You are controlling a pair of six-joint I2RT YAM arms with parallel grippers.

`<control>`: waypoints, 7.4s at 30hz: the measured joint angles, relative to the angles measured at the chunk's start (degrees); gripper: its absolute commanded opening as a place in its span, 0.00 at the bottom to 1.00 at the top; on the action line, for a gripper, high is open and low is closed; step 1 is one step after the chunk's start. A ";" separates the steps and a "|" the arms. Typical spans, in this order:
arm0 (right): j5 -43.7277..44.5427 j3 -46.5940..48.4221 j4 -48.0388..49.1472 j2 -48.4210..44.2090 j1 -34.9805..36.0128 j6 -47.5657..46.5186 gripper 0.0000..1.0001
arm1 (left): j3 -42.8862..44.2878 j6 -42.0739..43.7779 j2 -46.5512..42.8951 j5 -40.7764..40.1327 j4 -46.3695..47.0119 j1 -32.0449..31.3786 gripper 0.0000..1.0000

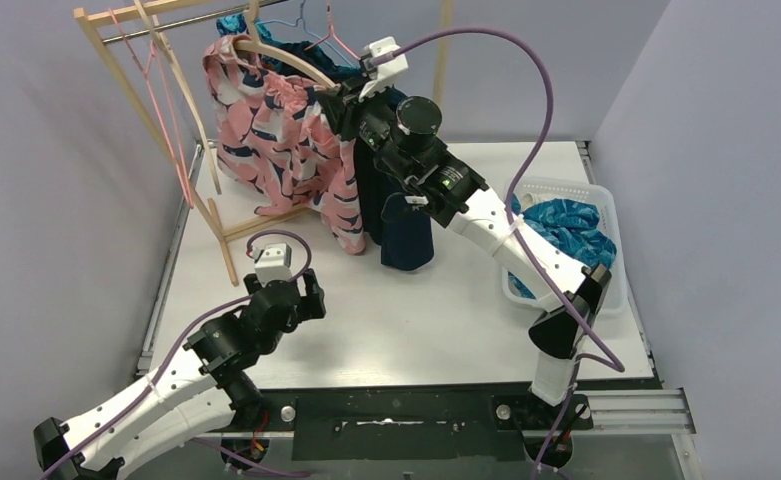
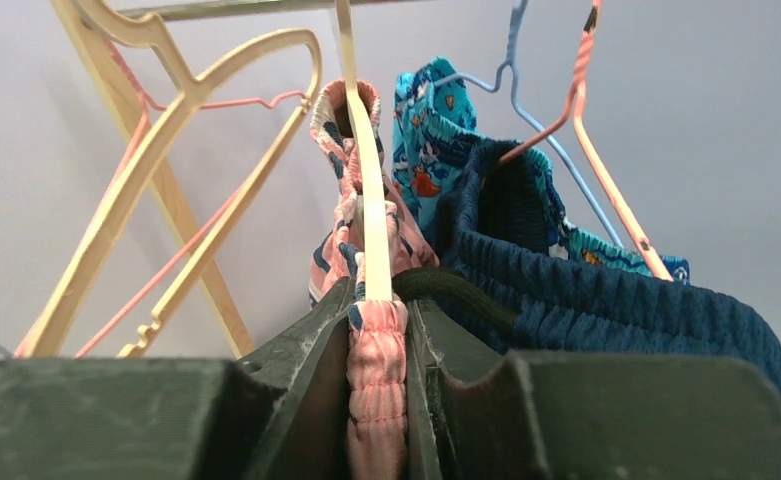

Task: Remove the shorts from the hanger
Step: Pick up the hanger from the clothes rod, then move the clothes rod to the center of the board, then remove the shorts from the hanger.

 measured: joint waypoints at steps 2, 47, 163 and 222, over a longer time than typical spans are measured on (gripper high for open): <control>-0.70 -0.59 0.55 -0.74 0.00 0.00 0.00 | 0.00 -0.07 -0.24 -0.07 0.00 0.07 0.79; -3.85 -72.43 8.07 -49.55 1.11 13.75 0.00 | -2.78 -4.85 -5.97 17.25 11.87 1.27 0.79; -14.95 -41.29 -19.15 -13.88 -35.98 -1.53 0.84 | 16.06 19.34 13.75 36.50 12.26 16.28 0.00; -35.85 -76.17 -19.17 -65.20 -16.35 32.20 0.46 | 12.46 14.60 15.78 19.76 18.99 1.95 0.00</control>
